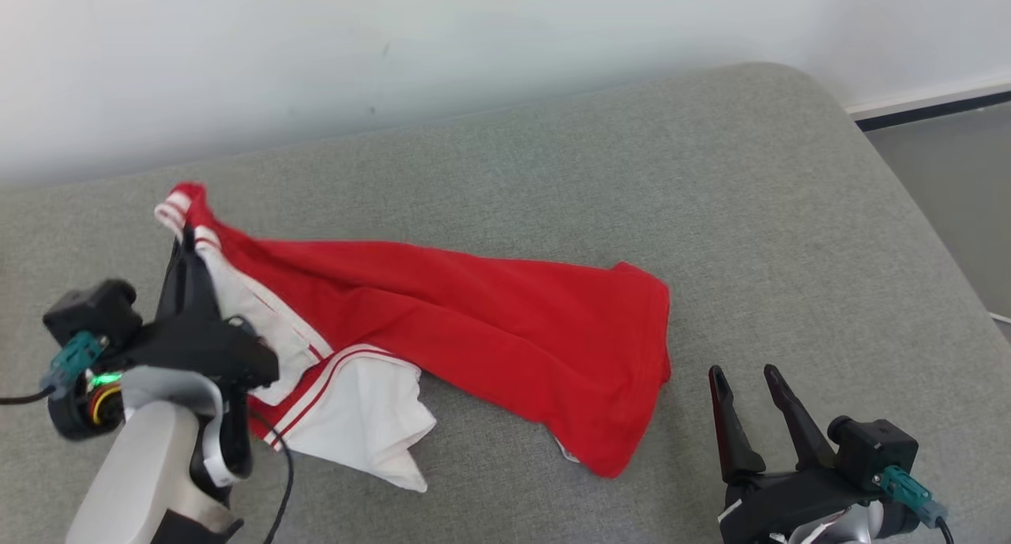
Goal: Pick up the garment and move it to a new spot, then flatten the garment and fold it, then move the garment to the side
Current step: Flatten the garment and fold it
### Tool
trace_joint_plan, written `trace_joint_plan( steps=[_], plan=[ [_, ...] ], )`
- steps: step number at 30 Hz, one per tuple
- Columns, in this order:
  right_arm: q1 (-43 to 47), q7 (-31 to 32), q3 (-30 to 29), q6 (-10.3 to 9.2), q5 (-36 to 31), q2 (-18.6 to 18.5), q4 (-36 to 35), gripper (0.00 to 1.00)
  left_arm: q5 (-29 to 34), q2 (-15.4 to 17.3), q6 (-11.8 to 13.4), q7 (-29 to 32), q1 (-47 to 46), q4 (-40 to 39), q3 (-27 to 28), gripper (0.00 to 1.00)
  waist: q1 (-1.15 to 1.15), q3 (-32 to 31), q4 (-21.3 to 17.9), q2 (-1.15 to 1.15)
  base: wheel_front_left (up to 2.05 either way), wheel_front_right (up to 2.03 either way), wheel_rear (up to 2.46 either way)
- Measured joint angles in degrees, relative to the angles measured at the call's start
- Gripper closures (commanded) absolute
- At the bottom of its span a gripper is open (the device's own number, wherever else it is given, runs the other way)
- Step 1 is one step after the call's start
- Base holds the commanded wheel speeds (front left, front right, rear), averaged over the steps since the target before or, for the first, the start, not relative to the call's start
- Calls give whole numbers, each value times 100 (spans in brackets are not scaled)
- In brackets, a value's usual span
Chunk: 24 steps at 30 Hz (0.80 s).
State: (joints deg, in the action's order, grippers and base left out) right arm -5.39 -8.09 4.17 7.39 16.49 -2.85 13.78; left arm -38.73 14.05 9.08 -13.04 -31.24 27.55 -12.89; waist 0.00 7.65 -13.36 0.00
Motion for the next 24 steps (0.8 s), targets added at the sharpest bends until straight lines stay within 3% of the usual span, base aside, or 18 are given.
trace_joint_plan(
  steps=[1, 2, 7, 13, 20, 24],
  plan=[
    [-14, 3, 7, 0, -4, -1, -11, 0, 10, 15, 2, -35, 15, 144, 25, 11, 0, 10, 16, 0, 0, 0, 0],
    [-20, 12, 9, 0, -5, -1, -18, 0, 7, 29, 10, -59, 19, 300, 68, 0, 0, 18, 30, 0, 0, 0, 0],
    [-17, 52, 16, 0, -24, -1, -52, 0, 66, 142, 52, -154, 18, 782, 324, 0, 0, 16, 66, 0, 0, 0, 0],
    [79, 97, -38, 0, -49, -2, -104, 0, 135, 205, 48, -200, 204, 727, 782, 0, 0, -26, 181, 0, 0, 0, 0],
    [110, 153, -23, 0, -62, -2, -163, 0, 120, 10, -244, -42, 651, 888, 662, 0, 0, -91, 388, 0, 0, 0, 0],
    [107, 178, 41, 0, -63, 0, -203, 0, 111, -4, -289, 240, 593, 1195, 515, 0, 0, -80, 433, 0, 0, 0, 0]
  ],
)
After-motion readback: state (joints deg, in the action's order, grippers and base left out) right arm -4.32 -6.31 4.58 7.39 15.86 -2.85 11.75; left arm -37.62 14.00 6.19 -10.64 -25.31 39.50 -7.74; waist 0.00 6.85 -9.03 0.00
